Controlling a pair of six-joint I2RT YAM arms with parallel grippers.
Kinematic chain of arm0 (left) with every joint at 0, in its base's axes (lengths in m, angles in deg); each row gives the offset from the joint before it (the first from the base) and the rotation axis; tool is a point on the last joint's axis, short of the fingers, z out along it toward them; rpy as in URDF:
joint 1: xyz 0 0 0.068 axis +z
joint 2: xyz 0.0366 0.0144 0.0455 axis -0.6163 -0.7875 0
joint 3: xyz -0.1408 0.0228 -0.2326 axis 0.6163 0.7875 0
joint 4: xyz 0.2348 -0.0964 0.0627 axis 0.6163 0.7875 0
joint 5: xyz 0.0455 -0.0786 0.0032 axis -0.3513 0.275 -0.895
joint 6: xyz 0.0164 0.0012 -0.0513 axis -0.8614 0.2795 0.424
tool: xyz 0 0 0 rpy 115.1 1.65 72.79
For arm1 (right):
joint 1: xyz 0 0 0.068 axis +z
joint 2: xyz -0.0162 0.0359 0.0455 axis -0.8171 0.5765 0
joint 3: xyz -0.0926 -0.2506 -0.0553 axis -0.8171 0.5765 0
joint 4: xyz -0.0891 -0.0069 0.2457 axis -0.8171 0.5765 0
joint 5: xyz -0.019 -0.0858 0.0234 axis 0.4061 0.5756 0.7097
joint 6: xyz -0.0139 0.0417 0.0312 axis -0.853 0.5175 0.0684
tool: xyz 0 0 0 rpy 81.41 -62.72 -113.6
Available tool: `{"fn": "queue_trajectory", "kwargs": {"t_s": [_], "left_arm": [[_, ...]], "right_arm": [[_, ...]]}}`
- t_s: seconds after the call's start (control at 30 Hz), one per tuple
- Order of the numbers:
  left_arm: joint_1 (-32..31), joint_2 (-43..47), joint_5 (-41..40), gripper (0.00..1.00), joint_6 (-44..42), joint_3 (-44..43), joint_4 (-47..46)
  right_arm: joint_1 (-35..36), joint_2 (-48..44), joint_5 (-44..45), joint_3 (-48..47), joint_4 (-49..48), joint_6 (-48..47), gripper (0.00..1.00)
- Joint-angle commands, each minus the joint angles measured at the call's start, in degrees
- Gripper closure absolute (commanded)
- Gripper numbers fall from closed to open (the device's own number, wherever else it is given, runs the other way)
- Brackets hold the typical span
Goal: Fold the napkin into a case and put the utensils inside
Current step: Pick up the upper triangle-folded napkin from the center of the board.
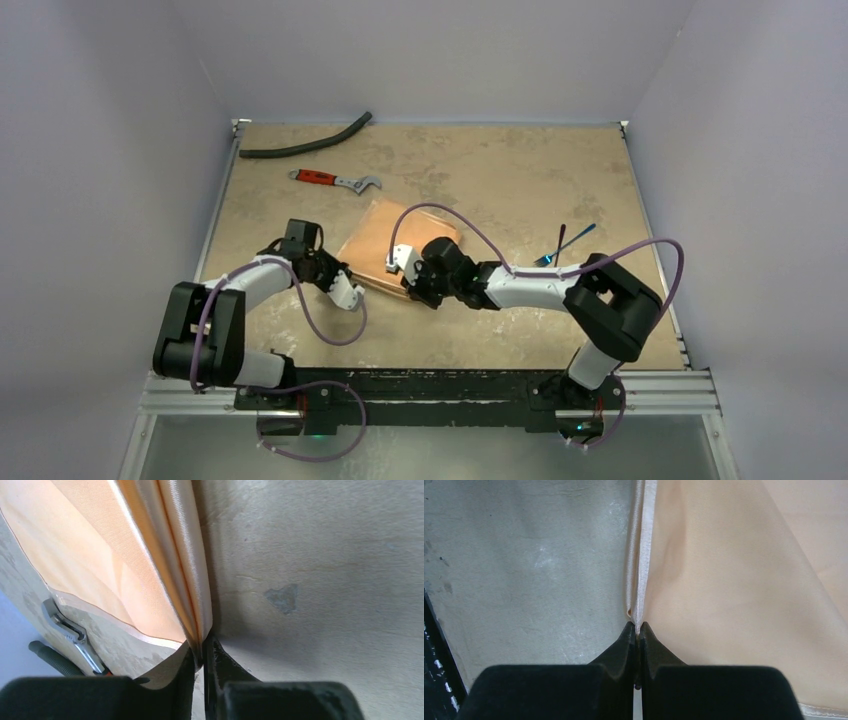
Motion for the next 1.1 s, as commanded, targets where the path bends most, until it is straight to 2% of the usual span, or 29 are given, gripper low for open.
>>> {"fn": "queue_trajectory", "kwargs": {"t_s": [0.0,0.03,0.1,0.2,0.33,0.47,0.6,0.73,1.07], "left_arm": [[-0.46,-4.83,-1.33,0.95,5.52,-0.61,7.57],[-0.46,-4.73,-0.62,0.97,6.14,-1.23,8.19],[-0.94,-4.12,0.48,1.00,7.71,-2.51,9.79],[-1.16,-3.33,1.30,1.00,9.66,-5.05,14.33],[-1.12,-3.05,2.00,1.00,12.94,-7.94,20.38],[-1.07,-2.25,3.15,1.00,15.95,-8.89,22.57],[-1.08,-2.44,3.89,1.00,18.08,-9.59,23.87],[-0.96,-3.07,4.28,1.00,19.62,-10.92,25.05],[0.16,-4.51,6.61,1.00,21.27,-14.20,28.46]], "right_arm": [[-0.41,-2.20,-2.71,-2.22,-0.80,0.63,1.00],[-0.43,-2.11,-2.68,-2.30,-0.56,0.37,0.97],[-0.38,-2.21,-1.73,-2.28,-0.48,-0.33,0.84],[-0.36,-4.69,1.85,-1.02,-1.88,-0.68,0.69],[-0.24,-9.55,6.24,1.32,-4.96,-2.86,0.30],[0.83,-11.99,6.19,2.68,-4.43,-4.33,0.27],[6.95,-11.43,10.77,4.37,-3.02,-7.33,0.19],[9.29,-10.13,12.90,5.28,-1.79,-8.74,0.19],[10.01,-9.60,15.86,9.01,-5.94,-17.33,0.19]]}}
